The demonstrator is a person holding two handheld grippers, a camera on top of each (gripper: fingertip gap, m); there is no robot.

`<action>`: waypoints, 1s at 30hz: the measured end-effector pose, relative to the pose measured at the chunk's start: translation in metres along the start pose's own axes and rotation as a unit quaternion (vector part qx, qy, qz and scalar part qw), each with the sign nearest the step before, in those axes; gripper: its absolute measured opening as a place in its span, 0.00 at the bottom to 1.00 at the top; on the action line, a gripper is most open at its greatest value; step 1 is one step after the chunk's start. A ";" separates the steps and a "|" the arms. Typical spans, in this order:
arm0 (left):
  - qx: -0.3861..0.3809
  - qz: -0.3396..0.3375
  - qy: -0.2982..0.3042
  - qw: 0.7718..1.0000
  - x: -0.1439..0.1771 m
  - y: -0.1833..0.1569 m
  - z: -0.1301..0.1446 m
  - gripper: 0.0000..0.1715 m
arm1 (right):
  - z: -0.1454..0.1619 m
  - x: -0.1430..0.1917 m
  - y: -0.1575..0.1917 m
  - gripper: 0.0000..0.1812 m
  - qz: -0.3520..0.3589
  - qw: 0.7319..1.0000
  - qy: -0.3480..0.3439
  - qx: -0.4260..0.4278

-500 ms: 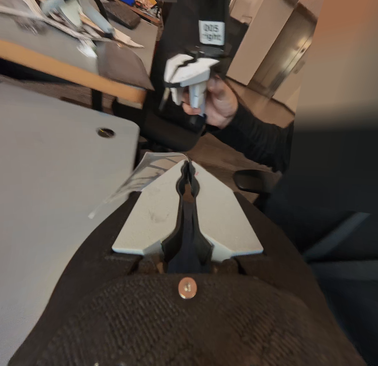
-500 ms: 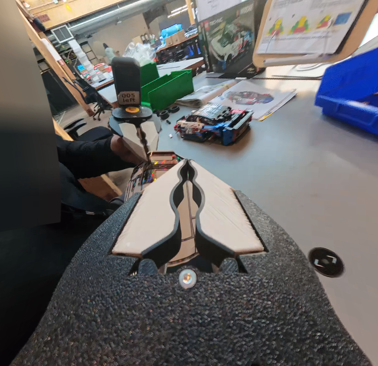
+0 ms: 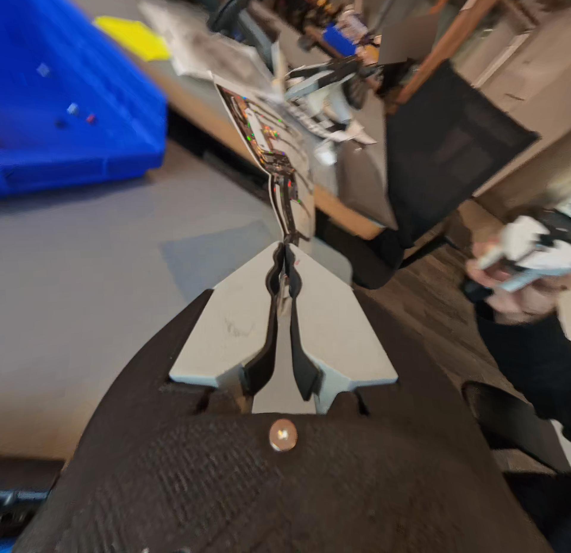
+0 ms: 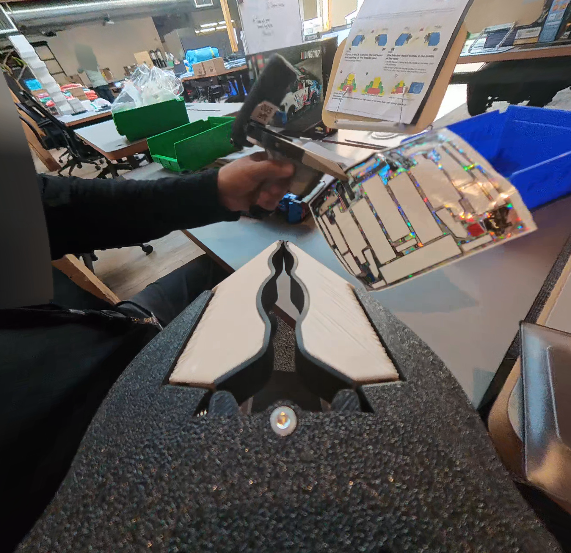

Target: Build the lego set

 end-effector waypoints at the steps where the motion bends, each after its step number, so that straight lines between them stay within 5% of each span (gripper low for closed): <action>1: 0.018 -0.029 0.005 0.999 -0.004 0.018 0.009 0.00 | 0.003 -0.001 0.001 0.00 -0.002 1.000 0.003 0.002; 6: 0.083 -0.124 0.015 0.989 -0.006 0.074 0.037 0.00 | 0.017 -0.012 0.002 0.00 0.004 0.999 0.035 0.028; 14: 0.100 -0.156 -0.013 0.983 0.038 0.070 0.050 0.35 | 0.029 -0.028 -0.007 0.00 0.027 0.997 0.063 0.048; 21: 0.043 -0.110 -0.080 0.990 0.162 -0.002 0.082 0.42 | 0.017 -0.085 0.011 0.00 -0.022 0.996 0.060 0.057; 30: 0.006 -0.112 -0.052 0.992 0.354 0.002 0.188 0.45 | -0.024 -0.264 0.098 0.00 -0.161 0.980 0.065 0.097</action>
Point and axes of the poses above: each gripper's, where its closed fingertips meet, x back along the fingers, z out of its underside, y = z × x across the jaws, the point moved 3 cm from there along x, back along the fingers, and after that the axes turned 8 degrees about x, right-handed, at the moved point
